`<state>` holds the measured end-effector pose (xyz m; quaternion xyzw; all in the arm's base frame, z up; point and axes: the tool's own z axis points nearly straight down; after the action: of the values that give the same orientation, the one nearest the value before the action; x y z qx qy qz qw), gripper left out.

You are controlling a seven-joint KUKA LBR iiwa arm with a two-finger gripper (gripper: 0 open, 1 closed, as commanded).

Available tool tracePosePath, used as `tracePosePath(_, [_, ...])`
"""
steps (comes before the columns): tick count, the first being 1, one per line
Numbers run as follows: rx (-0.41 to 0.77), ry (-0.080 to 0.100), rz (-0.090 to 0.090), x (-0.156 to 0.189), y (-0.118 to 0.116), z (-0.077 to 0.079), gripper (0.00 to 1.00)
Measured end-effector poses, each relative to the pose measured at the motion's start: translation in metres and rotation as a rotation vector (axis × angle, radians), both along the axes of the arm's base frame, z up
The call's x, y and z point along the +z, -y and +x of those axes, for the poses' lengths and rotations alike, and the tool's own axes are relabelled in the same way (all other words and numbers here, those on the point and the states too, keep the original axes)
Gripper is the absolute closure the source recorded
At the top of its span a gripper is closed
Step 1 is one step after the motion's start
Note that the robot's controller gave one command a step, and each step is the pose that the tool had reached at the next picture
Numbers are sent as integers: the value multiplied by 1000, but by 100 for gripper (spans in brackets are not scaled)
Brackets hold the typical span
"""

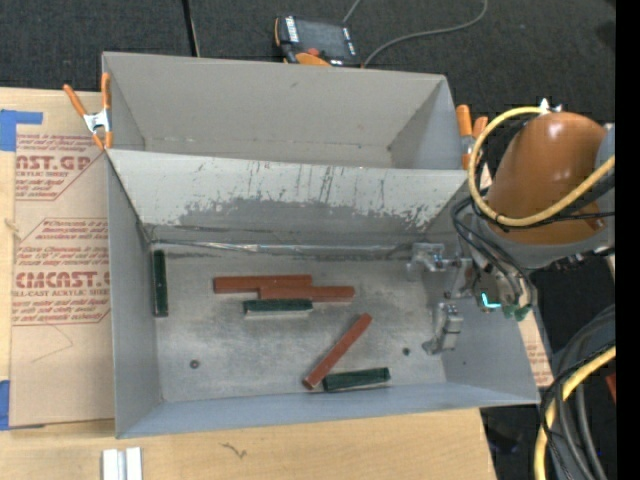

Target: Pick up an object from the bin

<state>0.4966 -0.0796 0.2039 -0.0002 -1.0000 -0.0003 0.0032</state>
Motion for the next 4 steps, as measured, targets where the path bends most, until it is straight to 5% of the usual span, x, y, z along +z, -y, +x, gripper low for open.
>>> tracePosePath(1, [253, 23, -1, -134, -72, -12, 0])
tracePosePath(2, [30, 8, 2, -104, -105, -7, 0])
tracePosePath(3, [143, 8, 0, -91, -114, -10, 0])
tracePosePath(4, [252, 17, 0, -134, -110, -11, 0])
